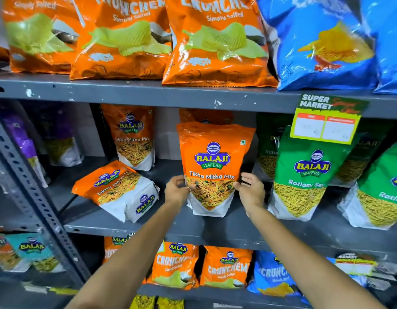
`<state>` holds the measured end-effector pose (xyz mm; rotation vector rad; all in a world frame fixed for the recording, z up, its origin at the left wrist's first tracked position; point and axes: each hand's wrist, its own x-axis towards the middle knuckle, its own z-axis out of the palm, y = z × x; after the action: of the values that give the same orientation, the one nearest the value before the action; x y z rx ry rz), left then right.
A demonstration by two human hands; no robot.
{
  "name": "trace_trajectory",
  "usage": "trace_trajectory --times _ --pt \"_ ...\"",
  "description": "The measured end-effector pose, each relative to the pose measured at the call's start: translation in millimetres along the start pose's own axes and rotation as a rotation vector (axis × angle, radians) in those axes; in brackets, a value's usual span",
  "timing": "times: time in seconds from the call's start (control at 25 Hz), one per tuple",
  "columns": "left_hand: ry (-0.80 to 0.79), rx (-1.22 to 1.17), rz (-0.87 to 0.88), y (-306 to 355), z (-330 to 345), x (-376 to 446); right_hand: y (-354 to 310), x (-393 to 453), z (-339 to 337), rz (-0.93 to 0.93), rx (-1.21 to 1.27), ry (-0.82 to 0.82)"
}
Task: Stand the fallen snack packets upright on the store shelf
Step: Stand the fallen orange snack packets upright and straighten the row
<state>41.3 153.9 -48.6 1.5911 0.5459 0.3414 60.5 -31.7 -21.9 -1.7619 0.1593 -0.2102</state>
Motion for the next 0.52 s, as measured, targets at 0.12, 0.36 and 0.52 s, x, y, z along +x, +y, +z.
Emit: trace_trajectory --times 0.12,0.36,0.52 --pt "0.077 -0.037 -0.017 6 -13 -13 -5 -16 -9 -0.067 -0.005 0.0" --pt "0.264 -0.034 0.008 11 -58 -44 -8 -50 -12 -0.18 -0.036 -0.118" --pt "0.383 -0.003 -0.03 7 -96 -61 -8 -68 6 -0.202 -0.027 -0.189"
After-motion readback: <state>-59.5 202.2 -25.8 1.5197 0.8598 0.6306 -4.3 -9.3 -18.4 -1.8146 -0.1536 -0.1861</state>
